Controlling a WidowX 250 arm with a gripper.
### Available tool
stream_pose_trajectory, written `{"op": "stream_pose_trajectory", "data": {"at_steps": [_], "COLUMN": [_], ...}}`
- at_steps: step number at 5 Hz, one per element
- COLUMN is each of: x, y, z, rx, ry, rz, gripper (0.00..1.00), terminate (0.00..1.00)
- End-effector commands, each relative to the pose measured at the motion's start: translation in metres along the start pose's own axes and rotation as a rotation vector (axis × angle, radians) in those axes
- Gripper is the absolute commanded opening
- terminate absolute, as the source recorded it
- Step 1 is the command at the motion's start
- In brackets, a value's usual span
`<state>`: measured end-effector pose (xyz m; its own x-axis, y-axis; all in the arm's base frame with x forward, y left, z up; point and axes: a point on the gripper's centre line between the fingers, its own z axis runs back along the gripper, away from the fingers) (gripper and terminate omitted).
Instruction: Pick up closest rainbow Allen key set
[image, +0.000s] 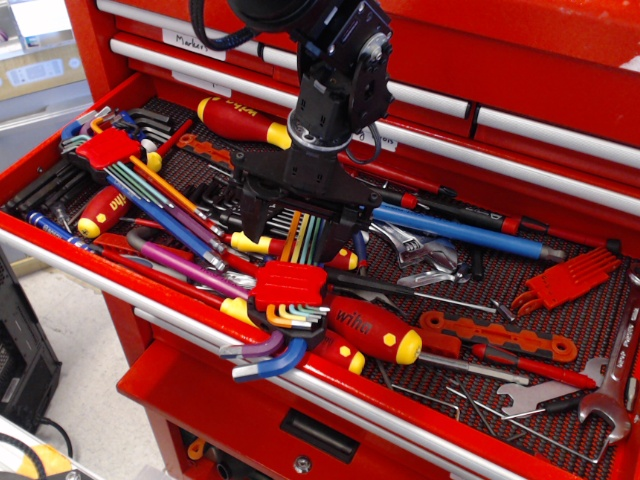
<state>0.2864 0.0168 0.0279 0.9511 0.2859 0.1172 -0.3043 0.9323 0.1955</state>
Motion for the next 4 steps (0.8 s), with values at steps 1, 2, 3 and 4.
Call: {"op": "stream_pose_trajectory", "data": {"at_steps": [1,2,3,4], "x": [0.006,0.002,-0.007,-0.013], "y": [0.007,0.005,0.002,-0.003], "z": [-0.026,-0.037,-0.048,-0.06], "rx": [-0.062,-0.122,-0.184,-0.247], "ry": [0.016,0.045,0.073,0.1], "rz": [-0.04,-0.017,0.03,0.089], "gripper": [1.0,1.0,1.0,0.0], "terminate": [0.0,0.0,0.0,0.0]}}
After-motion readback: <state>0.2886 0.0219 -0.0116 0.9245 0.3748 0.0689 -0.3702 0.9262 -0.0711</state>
